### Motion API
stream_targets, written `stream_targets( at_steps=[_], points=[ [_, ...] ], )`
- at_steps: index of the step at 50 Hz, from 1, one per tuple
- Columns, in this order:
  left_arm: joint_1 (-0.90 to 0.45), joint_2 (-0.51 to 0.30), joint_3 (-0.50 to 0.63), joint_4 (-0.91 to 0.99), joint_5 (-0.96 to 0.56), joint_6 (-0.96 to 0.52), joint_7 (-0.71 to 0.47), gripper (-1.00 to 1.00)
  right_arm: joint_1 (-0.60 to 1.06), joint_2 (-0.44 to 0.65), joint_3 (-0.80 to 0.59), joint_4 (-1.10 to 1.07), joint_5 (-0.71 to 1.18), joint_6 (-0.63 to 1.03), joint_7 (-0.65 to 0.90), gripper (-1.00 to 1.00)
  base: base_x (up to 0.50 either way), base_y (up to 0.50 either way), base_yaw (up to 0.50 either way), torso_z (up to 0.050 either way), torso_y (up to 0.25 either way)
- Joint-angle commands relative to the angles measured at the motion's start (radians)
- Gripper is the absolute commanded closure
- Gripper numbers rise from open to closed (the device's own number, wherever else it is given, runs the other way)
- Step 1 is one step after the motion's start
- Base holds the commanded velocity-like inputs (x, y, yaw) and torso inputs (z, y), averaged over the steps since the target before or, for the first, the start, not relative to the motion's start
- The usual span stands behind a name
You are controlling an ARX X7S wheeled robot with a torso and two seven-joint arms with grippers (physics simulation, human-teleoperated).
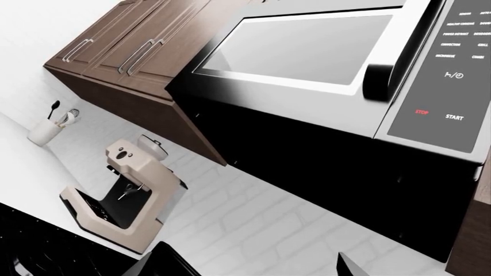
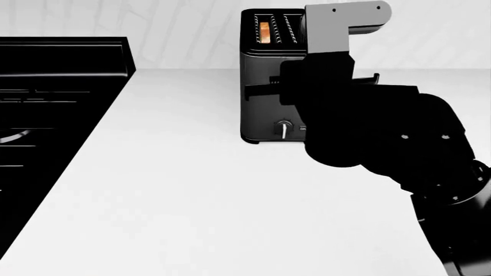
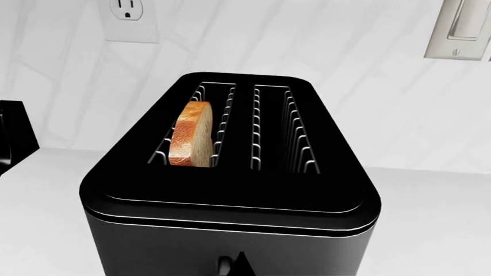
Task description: Push down the lever of the toaster to turn it on.
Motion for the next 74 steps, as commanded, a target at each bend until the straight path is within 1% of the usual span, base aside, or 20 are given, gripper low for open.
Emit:
stream_targets(
  at_steps=[1, 12, 28, 37, 52, 74],
  points=[
    [0.003, -0.001, 0.002, 0.000, 0.002, 0.005, -0.001, -1.00, -0.021, 0.001, -0.020, 0.038, 0.003, -0.019, -0.024, 1.00, 0.02, 0.00, 0.00, 0.000, 0.000],
    [0.005, -0.001, 0.005, -0.005, 0.004, 0.011, 0.002, -1.00, -0.047, -0.003, -0.033, 0.045, -0.011, -0.032, -0.037, 1.00, 0.01, 0.00, 0.00, 0.000, 0.000],
    [0.010, -0.005, 0.004, -0.003, 0.004, 0.014, -0.004, -1.00, -0.126, -0.002, -0.048, 0.042, -0.030, -0.071, -0.068, 1.00, 0.01, 0.00, 0.00, -0.001, 0.000],
    [0.005, -0.010, 0.013, -0.004, 0.010, 0.012, -0.009, -1.00, -0.182, 0.021, -0.060, -0.019, -0.022, -0.073, -0.056, 1.00, 0.00, 0.00, 0.00, -0.001, 0.000],
    [0.008, -0.021, 0.013, 0.003, 0.009, 0.010, -0.024, -1.00, -0.243, 0.055, -0.073, -0.040, -0.042, -0.091, -0.075, 1.00, 0.00, 0.00, 0.00, -0.001, 0.000],
    [0.014, -0.017, 0.019, -0.004, 0.014, 0.024, -0.017, -1.00, -0.274, 0.042, -0.098, -0.018, -0.067, -0.109, -0.107, 1.00, 0.00, 0.00, 0.00, -0.002, 0.000]
  ],
)
